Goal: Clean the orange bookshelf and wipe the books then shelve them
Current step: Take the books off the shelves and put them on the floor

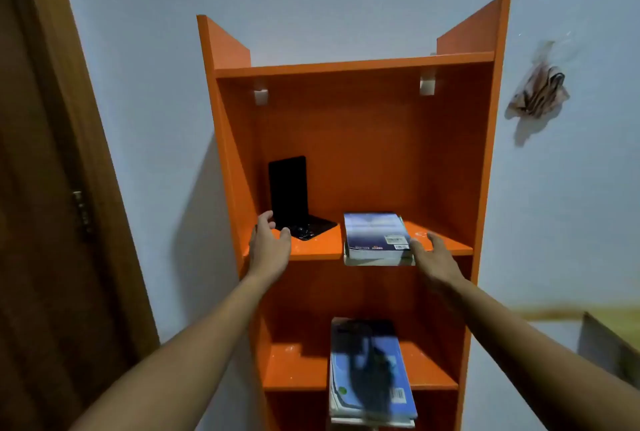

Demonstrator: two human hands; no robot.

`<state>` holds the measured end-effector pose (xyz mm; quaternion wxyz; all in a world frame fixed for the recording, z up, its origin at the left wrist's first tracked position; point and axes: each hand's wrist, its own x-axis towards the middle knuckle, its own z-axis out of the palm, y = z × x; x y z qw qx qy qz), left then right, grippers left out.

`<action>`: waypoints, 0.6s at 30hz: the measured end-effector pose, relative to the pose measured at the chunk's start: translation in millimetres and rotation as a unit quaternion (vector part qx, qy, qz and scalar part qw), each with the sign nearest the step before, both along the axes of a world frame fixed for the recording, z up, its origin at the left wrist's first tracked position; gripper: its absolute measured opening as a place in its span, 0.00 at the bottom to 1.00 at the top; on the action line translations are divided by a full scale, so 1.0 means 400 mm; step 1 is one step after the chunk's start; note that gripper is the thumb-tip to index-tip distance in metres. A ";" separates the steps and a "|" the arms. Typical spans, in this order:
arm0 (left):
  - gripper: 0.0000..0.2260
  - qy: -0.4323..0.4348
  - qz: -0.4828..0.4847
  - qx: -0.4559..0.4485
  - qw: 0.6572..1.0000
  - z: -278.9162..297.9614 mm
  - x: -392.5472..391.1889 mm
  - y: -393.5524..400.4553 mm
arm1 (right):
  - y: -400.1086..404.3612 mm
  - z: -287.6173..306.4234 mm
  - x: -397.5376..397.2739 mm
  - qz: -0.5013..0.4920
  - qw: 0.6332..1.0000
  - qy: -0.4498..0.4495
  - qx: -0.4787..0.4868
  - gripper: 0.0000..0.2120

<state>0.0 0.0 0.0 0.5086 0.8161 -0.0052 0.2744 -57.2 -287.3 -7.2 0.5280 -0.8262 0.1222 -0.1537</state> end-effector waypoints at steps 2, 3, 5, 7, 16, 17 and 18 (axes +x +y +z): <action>0.25 0.016 0.007 -0.007 1.000 0.010 0.043 -0.002 | 0.004 -0.008 0.029 0.010 0.999 0.024 0.040 0.32; 0.26 0.023 0.003 -0.012 1.000 0.015 0.067 -0.003 | 0.004 -0.011 0.042 0.013 0.998 0.033 0.059 0.32; 0.29 0.043 -0.004 -0.019 0.999 0.023 0.119 -0.002 | 0.009 -0.009 0.063 0.022 0.995 0.047 0.084 0.31; 0.31 0.059 0.010 -0.022 0.998 0.030 0.171 -0.001 | 0.012 -0.004 0.082 0.025 0.992 0.044 0.119 0.31; 0.16 0.060 0.073 -0.075 0.993 0.068 0.336 -0.011 | 0.029 -0.027 0.113 0.005 0.985 -0.032 0.171 0.33; 0.16 0.051 0.083 -0.071 0.993 0.066 0.340 -0.010 | 0.031 -0.034 0.107 0.007 0.983 -0.042 0.177 0.32; 0.16 0.041 0.087 -0.059 0.994 0.065 0.339 -0.010 | 0.036 -0.037 0.098 0.004 0.982 -0.048 0.183 0.30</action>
